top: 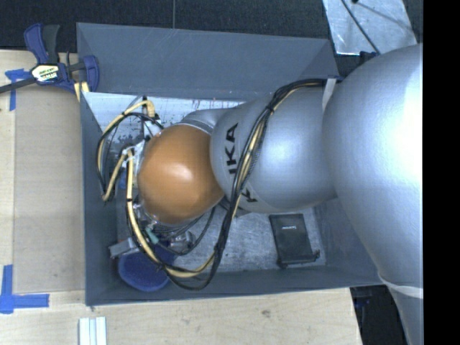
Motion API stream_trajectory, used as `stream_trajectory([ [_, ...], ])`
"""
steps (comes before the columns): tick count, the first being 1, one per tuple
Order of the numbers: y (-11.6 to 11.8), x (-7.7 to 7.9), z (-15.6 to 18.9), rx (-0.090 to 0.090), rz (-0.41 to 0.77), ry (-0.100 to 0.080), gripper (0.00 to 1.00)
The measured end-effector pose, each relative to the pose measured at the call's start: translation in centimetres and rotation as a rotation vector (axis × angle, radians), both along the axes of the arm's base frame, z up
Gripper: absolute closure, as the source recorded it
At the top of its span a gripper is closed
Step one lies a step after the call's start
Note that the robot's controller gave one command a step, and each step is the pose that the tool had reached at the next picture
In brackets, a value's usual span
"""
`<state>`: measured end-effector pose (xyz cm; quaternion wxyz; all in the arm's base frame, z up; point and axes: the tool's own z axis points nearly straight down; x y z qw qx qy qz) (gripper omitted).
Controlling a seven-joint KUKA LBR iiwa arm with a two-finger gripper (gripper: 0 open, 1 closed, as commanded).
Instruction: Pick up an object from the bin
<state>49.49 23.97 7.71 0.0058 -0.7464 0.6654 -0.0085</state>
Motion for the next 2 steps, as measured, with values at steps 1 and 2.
stream_trajectory([
  [1, 0.3, 0.1, 0.3, 0.005, 0.001, -0.003, 1.00],
  [2, 0.4, 0.3, 9.0, 0.009, -0.003, 0.012, 1.00],
])
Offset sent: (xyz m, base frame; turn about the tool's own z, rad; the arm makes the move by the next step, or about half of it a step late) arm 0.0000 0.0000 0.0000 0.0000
